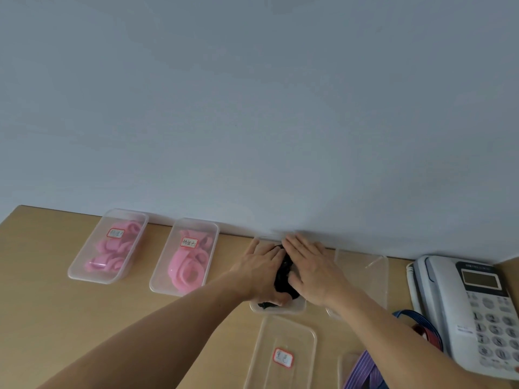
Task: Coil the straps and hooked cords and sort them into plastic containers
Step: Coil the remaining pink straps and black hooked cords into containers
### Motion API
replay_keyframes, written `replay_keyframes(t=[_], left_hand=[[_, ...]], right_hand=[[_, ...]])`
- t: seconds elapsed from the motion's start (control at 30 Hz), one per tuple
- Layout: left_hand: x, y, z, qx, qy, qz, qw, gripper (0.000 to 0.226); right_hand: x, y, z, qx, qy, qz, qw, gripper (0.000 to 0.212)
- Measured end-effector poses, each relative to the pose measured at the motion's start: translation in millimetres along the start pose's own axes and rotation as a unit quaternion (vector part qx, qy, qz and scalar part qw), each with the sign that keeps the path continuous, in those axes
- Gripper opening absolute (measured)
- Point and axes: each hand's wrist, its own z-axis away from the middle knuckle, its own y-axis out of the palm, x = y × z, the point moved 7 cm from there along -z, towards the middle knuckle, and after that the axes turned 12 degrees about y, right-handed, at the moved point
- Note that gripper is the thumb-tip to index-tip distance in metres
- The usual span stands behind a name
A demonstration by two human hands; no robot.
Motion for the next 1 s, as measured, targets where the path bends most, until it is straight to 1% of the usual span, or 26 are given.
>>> replay_keyframes(t=[0.07,0.2,0.3,0.37,0.47,0.57,0.63,0.77,0.83,1.0], left_hand=[[1,-2,2,-0.005,-0.001,-0.001,1.0,0.108],[1,-7,8,-0.053,-0.023,-0.028,0.998,0.106],[3,5,11,-0.012,-0.046,-0.027,0.999,0.106],[3,10,11,0.012,-0.046,-0.02,0.999,0.102],[3,8,10,0.003,-0.036,-0.012,0.999,0.092],[3,9,12,-0.014,-0.037,0.009,0.999,0.088],[2,12,12,-0.005,-0.041,0.026,0.999,0.085],[6,7,6,0.026,-0.03,0.027,0.999,0.075],[10,3,7,0.01,-0.032,0.041,0.999,0.078],[7,7,8,-0.022,-0.038,0.046,0.998,0.101]], right_hand=[[2,6,-4,0.009,0.004,0.014,1.0,0.069],[-3,5,-6,-0.016,0.003,0.052,0.999,0.065],[-7,11,2,-0.019,0.01,0.089,0.996,0.062],[-8,16,7,-0.019,0.021,0.099,0.995,0.061],[-8,14,4,-0.016,0.042,0.059,0.997,0.058],[-6,13,0,-0.008,0.059,0.021,0.998,0.059],[-4,14,-1,-0.002,0.064,0.002,0.998,0.062],[-6,12,-3,0.001,0.069,-0.017,0.998,0.064],[-6,11,-2,-0.003,0.074,-0.025,0.997,0.064],[-8,13,0,0.002,0.08,-0.047,0.996,0.064]])
